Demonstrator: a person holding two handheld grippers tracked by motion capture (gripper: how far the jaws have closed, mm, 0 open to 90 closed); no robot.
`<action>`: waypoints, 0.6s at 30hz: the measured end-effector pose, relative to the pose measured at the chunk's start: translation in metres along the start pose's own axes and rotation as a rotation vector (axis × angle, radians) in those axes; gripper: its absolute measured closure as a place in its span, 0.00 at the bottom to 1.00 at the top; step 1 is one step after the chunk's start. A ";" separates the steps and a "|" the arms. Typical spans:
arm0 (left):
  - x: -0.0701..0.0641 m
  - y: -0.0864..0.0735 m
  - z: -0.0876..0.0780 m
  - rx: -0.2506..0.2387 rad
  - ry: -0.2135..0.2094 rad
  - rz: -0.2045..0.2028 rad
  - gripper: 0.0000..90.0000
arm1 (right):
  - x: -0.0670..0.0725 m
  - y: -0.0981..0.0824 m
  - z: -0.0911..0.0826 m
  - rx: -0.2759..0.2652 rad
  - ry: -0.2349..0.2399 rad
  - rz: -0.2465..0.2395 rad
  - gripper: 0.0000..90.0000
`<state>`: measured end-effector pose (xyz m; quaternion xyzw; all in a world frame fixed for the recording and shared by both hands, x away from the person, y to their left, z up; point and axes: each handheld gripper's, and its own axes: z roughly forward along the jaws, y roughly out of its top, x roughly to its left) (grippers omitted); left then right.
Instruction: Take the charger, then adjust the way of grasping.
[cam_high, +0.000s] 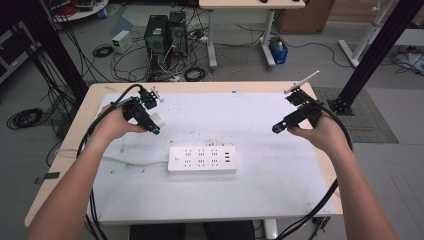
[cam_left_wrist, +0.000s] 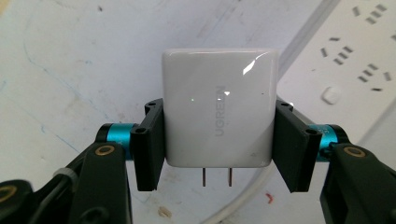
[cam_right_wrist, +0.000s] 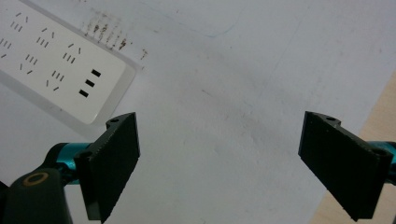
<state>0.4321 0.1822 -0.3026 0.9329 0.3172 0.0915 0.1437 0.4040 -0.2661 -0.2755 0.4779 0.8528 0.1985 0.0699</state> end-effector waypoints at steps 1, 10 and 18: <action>-0.002 0.001 -0.005 -0.004 0.000 0.006 0.47 | 0.000 0.000 0.000 -0.001 -0.001 0.000 0.13; -0.011 0.005 -0.025 -0.022 0.025 0.030 0.47 | 0.003 -0.001 -0.004 -0.002 -0.001 0.005 0.13; -0.016 0.005 -0.031 -0.055 0.022 0.042 0.47 | 0.007 0.001 -0.010 -0.017 0.017 0.013 0.13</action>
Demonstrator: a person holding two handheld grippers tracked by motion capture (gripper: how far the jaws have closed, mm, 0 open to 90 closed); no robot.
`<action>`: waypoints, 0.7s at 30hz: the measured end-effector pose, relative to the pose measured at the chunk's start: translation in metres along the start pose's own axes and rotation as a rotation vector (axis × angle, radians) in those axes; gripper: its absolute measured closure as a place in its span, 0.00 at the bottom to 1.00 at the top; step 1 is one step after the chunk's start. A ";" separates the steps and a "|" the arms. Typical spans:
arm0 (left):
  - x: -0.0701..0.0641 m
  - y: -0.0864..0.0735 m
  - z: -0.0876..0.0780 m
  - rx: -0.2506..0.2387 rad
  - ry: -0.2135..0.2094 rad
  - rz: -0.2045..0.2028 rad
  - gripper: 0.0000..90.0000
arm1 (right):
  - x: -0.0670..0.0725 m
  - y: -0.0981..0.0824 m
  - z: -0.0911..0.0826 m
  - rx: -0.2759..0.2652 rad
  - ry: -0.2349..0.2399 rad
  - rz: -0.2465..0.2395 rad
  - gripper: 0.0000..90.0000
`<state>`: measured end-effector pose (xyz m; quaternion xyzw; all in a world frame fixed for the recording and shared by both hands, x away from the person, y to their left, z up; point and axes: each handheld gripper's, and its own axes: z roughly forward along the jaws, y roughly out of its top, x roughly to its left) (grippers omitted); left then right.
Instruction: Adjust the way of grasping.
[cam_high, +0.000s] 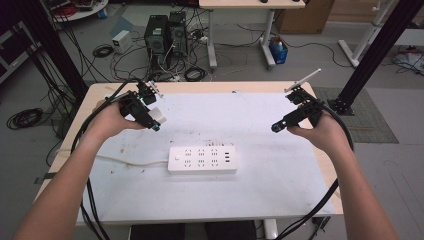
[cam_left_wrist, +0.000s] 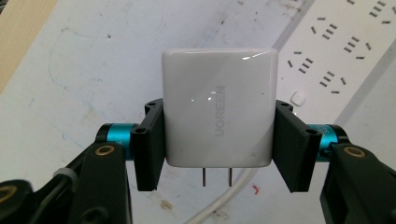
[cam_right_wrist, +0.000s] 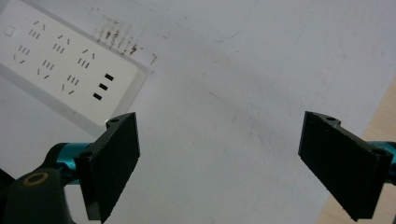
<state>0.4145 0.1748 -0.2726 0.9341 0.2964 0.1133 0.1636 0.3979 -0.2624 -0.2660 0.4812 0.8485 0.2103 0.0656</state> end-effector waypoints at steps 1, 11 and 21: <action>-0.003 0.001 -0.004 -0.026 -0.002 0.021 0.47 | 0.001 0.000 0.000 -0.009 0.005 0.010 0.13; -0.023 0.015 -0.007 -0.194 -0.043 0.163 0.47 | 0.013 0.005 -0.006 -0.070 0.162 0.096 0.20; -0.065 0.043 0.007 -0.340 -0.211 0.325 0.47 | 0.046 0.015 0.005 -0.060 0.376 0.164 0.23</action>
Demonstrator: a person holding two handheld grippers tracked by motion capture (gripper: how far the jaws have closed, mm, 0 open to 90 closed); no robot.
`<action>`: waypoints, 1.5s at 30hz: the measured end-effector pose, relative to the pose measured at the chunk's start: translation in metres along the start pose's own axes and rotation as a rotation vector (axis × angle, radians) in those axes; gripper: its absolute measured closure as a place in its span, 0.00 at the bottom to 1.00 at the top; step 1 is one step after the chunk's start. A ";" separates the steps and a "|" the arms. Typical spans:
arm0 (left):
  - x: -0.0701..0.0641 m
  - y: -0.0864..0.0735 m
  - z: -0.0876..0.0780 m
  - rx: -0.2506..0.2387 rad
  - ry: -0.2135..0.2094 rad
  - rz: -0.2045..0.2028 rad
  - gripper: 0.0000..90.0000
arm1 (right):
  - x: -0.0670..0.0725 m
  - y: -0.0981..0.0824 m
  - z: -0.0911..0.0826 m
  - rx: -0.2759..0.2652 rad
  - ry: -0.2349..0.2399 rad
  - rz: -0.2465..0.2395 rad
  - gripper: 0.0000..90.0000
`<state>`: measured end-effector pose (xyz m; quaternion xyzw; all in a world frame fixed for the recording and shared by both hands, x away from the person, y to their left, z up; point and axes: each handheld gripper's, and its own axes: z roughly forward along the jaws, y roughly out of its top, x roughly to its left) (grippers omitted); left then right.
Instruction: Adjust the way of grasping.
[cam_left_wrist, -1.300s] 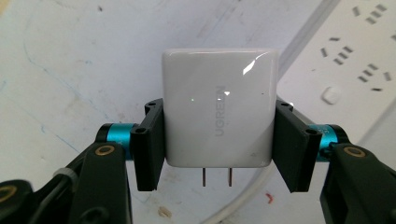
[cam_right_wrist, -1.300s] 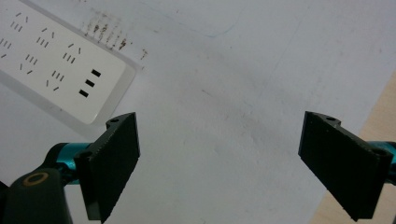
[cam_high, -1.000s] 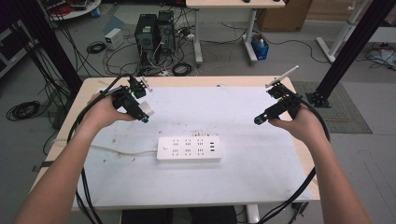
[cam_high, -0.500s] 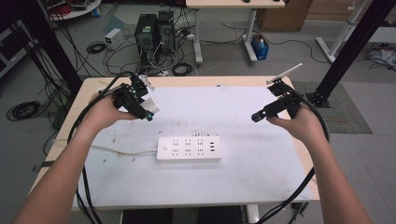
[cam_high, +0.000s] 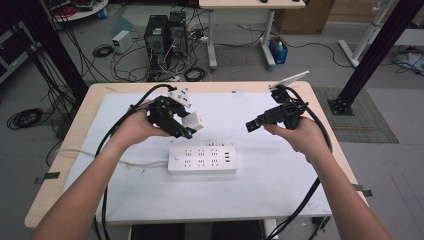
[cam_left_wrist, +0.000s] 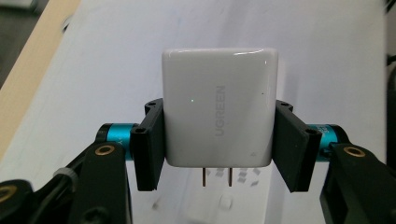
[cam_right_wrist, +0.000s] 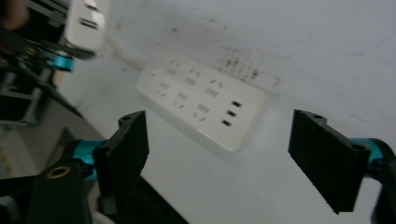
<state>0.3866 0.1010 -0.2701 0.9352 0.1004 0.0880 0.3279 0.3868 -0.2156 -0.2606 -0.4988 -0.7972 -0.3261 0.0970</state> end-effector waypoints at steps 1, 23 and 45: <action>-0.002 0.003 0.003 -0.008 -0.012 0.011 0.47 | 0.002 0.000 0.002 0.002 0.032 0.013 0.23; -0.025 0.042 0.033 -0.112 -0.074 0.119 0.47 | 0.024 0.015 0.042 0.018 0.267 0.146 0.42; -0.009 -0.011 0.005 0.262 0.067 -0.065 0.26 | 0.029 0.026 0.009 0.077 -0.089 -0.159 0.69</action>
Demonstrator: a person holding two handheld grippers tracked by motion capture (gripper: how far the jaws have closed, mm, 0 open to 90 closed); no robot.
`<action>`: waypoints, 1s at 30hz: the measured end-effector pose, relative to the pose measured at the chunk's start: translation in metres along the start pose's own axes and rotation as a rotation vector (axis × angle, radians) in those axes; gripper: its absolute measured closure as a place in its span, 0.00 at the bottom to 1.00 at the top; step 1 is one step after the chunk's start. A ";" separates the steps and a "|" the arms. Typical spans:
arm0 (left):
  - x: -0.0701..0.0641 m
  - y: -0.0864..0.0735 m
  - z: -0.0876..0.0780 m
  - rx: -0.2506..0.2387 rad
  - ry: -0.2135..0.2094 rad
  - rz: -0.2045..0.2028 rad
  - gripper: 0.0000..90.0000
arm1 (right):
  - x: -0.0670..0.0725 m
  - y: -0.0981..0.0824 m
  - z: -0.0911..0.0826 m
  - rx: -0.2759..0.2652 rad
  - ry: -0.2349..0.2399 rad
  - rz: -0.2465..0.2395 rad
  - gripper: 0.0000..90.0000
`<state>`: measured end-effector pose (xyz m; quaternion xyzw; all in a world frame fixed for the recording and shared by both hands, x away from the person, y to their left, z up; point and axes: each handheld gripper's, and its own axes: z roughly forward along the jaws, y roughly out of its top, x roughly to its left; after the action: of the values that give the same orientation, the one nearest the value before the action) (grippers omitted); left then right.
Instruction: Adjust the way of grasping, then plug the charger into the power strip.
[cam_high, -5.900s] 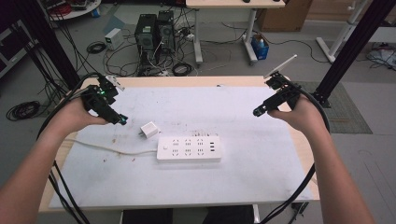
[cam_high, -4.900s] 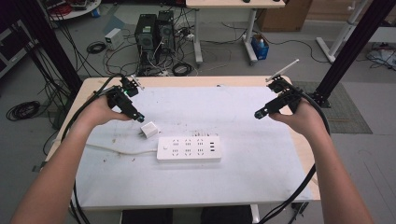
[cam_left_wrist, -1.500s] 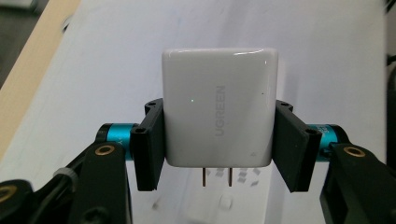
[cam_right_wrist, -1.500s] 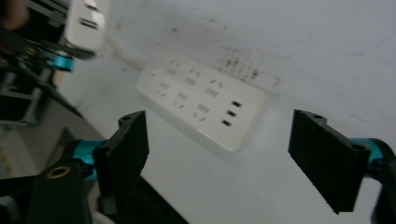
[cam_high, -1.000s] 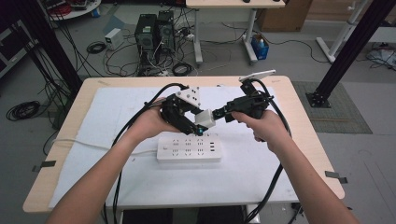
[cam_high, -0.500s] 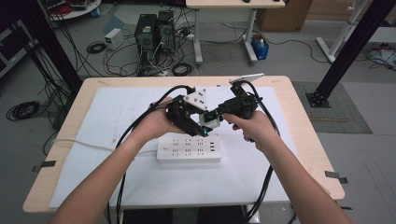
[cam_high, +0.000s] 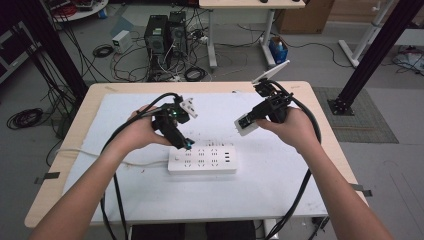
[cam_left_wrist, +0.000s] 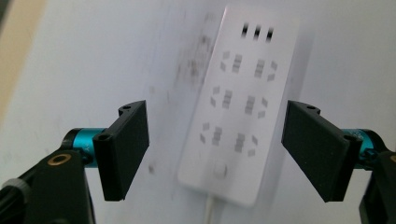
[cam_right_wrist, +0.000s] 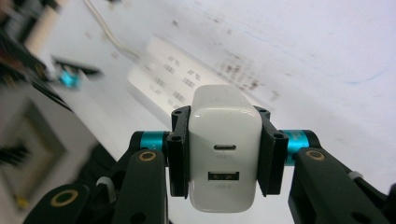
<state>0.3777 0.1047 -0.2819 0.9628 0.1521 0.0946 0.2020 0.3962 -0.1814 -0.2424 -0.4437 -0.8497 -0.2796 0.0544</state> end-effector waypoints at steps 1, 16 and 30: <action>0.000 0.000 0.000 0.000 0.000 0.000 0.26 | 0.000 0.000 0.000 0.000 0.000 0.000 0.69; 0.029 -0.067 -0.010 0.208 0.026 -0.226 0.25 | 0.020 0.013 0.002 0.149 -0.180 -0.310 0.69; 0.030 -0.084 -0.023 0.197 0.052 -0.236 0.21 | 0.027 0.021 0.028 0.199 -0.152 -0.395 0.69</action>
<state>0.3792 0.1966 -0.2928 0.9507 0.2778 0.0796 0.1125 0.4008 -0.1375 -0.2478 -0.2809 -0.9452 -0.1652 -0.0220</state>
